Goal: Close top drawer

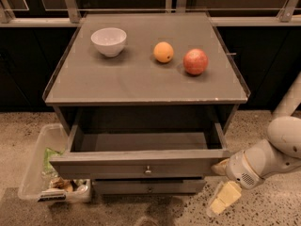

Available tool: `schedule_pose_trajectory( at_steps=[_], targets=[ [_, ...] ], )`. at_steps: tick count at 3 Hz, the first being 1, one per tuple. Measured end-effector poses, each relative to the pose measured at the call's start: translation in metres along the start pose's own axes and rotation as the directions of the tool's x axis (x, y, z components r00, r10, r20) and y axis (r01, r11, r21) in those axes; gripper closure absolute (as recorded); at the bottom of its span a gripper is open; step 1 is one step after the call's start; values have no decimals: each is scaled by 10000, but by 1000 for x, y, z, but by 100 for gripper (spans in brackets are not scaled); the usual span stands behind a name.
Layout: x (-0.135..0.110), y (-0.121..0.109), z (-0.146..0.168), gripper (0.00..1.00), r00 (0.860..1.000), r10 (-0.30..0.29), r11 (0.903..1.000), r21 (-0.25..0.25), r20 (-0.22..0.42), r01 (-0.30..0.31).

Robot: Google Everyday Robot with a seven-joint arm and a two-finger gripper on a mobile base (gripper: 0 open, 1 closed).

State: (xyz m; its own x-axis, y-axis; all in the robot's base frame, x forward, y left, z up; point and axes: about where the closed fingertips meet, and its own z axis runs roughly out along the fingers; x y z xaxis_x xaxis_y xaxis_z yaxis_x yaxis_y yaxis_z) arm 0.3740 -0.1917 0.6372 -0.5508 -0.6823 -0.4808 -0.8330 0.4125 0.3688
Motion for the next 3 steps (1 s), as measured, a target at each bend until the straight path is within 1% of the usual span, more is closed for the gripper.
schedule_pose_trajectory(
  at_steps=[1,3],
  targets=[
    [0,-1,1,18,10000,5,10000,13,9,-5],
    [0,-1,1,64,10000,5,10000,13,8,-5]
  ],
)
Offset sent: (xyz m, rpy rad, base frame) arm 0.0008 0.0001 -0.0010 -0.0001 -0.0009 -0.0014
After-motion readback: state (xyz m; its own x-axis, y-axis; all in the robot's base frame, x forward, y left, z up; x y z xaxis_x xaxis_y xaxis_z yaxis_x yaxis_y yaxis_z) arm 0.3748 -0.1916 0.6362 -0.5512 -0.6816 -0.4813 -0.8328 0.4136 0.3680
